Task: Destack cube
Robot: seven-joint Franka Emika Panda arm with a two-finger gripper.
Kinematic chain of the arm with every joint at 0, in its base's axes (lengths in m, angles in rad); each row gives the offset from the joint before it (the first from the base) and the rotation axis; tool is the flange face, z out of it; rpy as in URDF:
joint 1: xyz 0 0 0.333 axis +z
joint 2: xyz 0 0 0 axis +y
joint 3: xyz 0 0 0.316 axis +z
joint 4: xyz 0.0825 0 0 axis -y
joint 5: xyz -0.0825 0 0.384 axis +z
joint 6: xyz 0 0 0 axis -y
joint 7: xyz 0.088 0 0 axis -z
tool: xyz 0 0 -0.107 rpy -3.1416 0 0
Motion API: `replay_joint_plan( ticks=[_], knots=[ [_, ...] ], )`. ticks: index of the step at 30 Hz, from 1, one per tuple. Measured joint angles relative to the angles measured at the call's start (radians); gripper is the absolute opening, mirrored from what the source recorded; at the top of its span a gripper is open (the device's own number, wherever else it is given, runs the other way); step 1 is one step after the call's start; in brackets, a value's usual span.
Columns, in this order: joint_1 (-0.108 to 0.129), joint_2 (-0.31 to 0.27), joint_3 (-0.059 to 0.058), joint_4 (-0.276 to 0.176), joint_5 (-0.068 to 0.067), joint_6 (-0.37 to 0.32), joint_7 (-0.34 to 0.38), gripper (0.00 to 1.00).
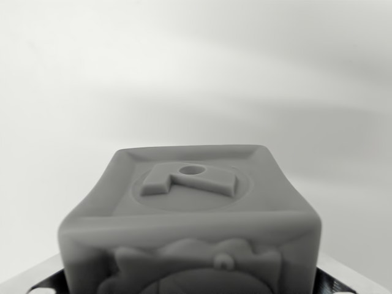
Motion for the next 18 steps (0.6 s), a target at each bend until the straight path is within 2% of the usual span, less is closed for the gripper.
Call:
replay_joint_plan(
  ticks=[18],
  knots=[
    [0.058, 0.046, 0.002, 0.040, 0.000, 0.007, 0.052, 0.00]
  ],
)
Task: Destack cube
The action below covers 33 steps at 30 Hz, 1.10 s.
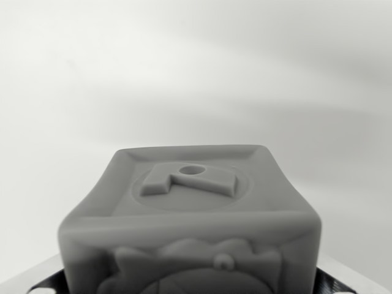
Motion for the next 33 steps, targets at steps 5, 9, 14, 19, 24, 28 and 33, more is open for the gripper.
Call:
replay_joint_plan(
  ticks=[5, 9, 14, 19, 24, 28, 33],
  knots=[
    [0.016, 0.013, 0.000, 0.012, 0.000, 0.001, 0.014, 0.00],
    [0.029, 0.026, 0.001, 0.024, 0.000, 0.002, 0.026, 0.00],
    [0.044, 0.038, 0.001, 0.037, 0.000, 0.002, 0.038, 0.00],
    [0.058, 0.052, 0.001, 0.050, 0.000, 0.003, 0.051, 0.00],
    [0.072, 0.065, 0.001, 0.064, 0.000, 0.003, 0.064, 0.00],
    [0.085, 0.078, 0.001, 0.077, 0.000, 0.003, 0.074, 0.00],
    [0.099, 0.091, 0.001, 0.091, 0.000, 0.003, 0.086, 0.00]
  ],
)
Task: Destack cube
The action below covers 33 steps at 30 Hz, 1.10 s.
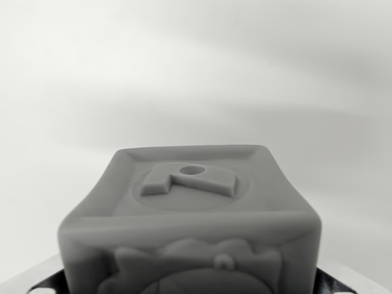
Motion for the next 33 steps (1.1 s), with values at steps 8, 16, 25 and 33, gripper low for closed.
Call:
replay_joint_plan(
  ticks=[8, 16, 25, 33],
  knots=[
    [0.022, 0.023, 0.000, 0.025, 0.000, 0.000, 0.019, 0.00],
    [0.043, 0.047, 0.000, 0.052, 0.000, -0.001, 0.038, 0.00],
    [0.066, 0.074, 0.000, 0.082, 0.000, -0.003, 0.057, 0.00],
    [0.075, 0.106, 0.000, 0.098, 0.000, 0.009, 0.063, 0.00]
  ],
)
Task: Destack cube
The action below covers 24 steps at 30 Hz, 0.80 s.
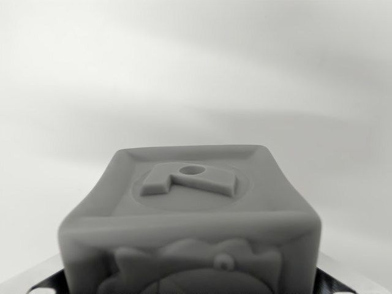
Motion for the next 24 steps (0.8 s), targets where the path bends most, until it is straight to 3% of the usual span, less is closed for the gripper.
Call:
replay_joint_plan(
  ticks=[24],
  knots=[
    [0.000, 0.141, 0.000, 0.031, 0.001, 0.107, 0.000, 0.00]
  ],
)
